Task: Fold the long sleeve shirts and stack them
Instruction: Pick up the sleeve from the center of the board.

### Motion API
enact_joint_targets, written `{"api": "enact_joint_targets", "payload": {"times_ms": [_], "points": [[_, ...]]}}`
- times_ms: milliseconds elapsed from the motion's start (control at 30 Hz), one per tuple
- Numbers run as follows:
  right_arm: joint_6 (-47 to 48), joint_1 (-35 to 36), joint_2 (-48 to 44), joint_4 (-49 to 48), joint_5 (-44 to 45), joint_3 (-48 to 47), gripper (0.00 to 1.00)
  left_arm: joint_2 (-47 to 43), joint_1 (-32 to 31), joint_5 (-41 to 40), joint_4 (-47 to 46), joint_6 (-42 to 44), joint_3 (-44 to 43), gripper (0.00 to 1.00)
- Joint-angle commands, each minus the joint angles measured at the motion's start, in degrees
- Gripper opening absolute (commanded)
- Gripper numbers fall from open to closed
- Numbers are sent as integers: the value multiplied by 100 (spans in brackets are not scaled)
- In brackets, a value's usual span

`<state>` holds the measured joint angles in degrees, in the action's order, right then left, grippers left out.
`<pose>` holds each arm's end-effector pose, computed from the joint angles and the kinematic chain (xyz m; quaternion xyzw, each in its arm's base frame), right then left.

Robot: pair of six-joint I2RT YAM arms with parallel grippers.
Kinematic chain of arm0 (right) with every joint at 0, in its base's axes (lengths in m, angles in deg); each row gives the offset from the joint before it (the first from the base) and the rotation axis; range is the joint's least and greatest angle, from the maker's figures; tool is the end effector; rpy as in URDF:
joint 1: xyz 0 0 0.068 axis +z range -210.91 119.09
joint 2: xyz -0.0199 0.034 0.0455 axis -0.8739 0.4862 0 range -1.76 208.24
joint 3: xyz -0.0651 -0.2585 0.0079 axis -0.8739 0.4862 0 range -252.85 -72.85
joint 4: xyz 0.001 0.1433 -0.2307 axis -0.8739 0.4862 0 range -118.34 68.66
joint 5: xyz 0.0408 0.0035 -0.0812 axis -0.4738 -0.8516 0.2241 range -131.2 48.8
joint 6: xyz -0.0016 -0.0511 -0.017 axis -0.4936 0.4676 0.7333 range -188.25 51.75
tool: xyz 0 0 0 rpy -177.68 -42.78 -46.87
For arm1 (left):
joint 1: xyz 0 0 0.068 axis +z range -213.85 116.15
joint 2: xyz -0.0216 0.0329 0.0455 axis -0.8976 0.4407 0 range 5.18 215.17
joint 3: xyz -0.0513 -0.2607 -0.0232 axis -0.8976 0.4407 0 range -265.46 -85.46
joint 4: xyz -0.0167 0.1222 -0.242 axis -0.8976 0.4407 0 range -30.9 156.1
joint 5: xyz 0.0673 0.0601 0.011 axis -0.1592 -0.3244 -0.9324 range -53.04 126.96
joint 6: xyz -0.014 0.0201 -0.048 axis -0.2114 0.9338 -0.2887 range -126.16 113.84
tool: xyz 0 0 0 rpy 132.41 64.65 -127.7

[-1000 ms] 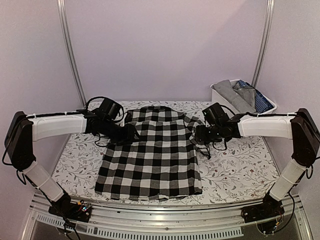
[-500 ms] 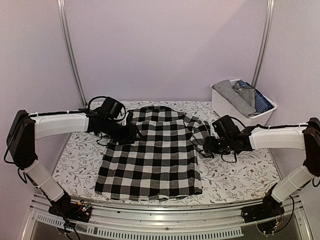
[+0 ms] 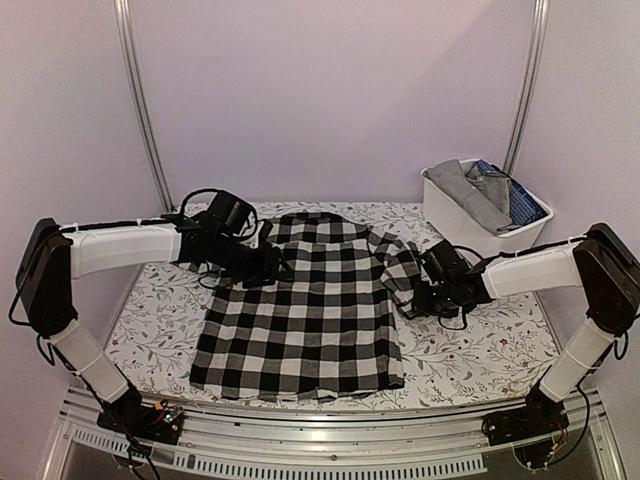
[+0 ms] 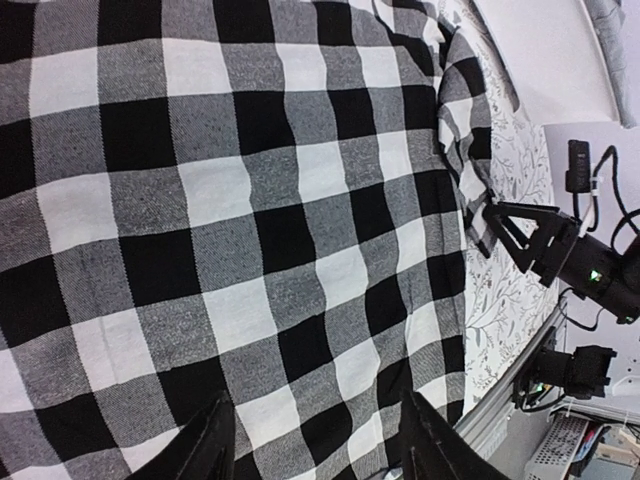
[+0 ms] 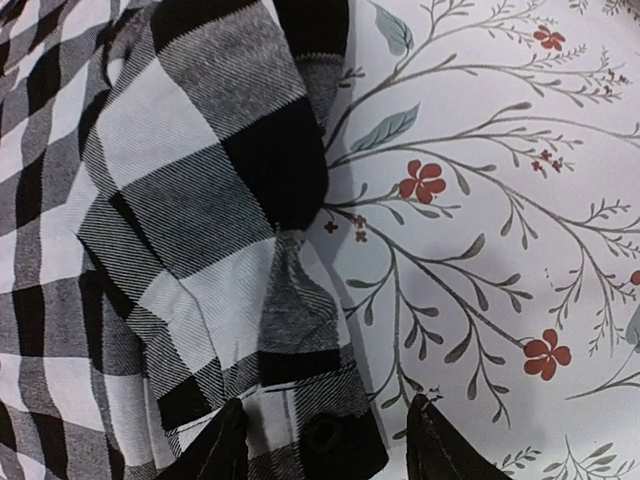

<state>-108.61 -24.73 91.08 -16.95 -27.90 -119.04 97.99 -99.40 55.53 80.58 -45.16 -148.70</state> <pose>0.2547 0.1761 0.1339 0.0667 0.9531 0.0820 0.2837 0.2802 -0.2142 0.2130 0.0257 0.9316 -0.3203 0.1697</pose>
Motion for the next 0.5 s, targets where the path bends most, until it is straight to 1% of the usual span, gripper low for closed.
{"api": "enact_joint_targets", "payload": {"times_ms": [0,33,67,133,233,300,333,467], "points": [[-103,-24,415,-168,-38,-30,51,106,-150,-66,-55,135,-256,56],[-110,-24,518,-172,-72,-30,48,119,-174,-83,-60,163,-285,56],[-112,-17,560,-148,-75,-28,44,130,-199,-85,-66,193,-311,56],[-113,-16,581,-17,-18,-65,30,151,-257,-103,-104,286,-372,57],[-59,-15,303,313,169,-229,12,192,-372,-124,-242,432,-476,57],[76,-2,44,574,276,-468,3,221,-456,-109,-420,521,-515,57],[137,32,-85,717,325,-607,1,238,-505,-112,-508,564,-547,57],[447,192,-452,1144,470,-1217,0,334,-707,-130,-821,773,-742,57]]}}
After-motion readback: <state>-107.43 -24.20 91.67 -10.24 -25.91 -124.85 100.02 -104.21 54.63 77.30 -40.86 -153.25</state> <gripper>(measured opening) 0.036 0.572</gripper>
